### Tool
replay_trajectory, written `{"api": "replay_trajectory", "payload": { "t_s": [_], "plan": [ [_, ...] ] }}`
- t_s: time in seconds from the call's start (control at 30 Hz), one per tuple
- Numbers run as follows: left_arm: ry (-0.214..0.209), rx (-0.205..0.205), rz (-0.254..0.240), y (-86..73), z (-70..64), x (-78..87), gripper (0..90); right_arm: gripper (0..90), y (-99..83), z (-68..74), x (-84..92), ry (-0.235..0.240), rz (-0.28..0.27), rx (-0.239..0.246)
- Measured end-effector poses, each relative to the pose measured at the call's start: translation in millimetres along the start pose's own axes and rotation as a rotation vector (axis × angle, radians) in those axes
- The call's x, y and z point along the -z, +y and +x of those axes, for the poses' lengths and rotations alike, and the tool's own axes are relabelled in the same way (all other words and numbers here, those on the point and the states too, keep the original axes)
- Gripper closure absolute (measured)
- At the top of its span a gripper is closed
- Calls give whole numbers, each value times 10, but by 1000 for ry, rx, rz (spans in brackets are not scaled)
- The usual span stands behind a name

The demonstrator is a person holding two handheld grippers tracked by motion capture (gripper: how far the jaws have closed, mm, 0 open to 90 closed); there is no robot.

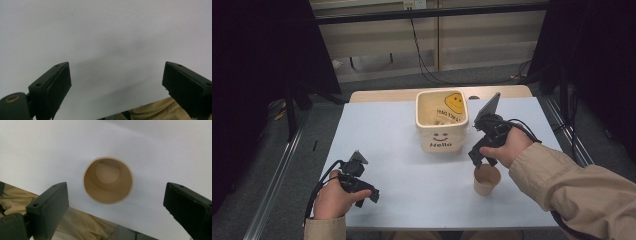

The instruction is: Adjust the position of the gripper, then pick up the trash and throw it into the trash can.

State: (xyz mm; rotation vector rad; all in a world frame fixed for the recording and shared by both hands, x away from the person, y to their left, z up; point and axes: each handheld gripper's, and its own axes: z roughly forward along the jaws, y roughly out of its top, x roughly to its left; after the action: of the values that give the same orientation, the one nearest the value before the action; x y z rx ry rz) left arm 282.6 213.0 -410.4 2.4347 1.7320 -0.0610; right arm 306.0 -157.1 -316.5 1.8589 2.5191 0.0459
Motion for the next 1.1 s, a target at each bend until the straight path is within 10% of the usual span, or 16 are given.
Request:
{"api": "replay_trajectory", "payload": {
  "t_s": [1.1],
  "plan": [
    [21, -8, -8, -14, 28, 25, 82, 59, -15, -36, -445, 13, 23, -152]
  ]
}}
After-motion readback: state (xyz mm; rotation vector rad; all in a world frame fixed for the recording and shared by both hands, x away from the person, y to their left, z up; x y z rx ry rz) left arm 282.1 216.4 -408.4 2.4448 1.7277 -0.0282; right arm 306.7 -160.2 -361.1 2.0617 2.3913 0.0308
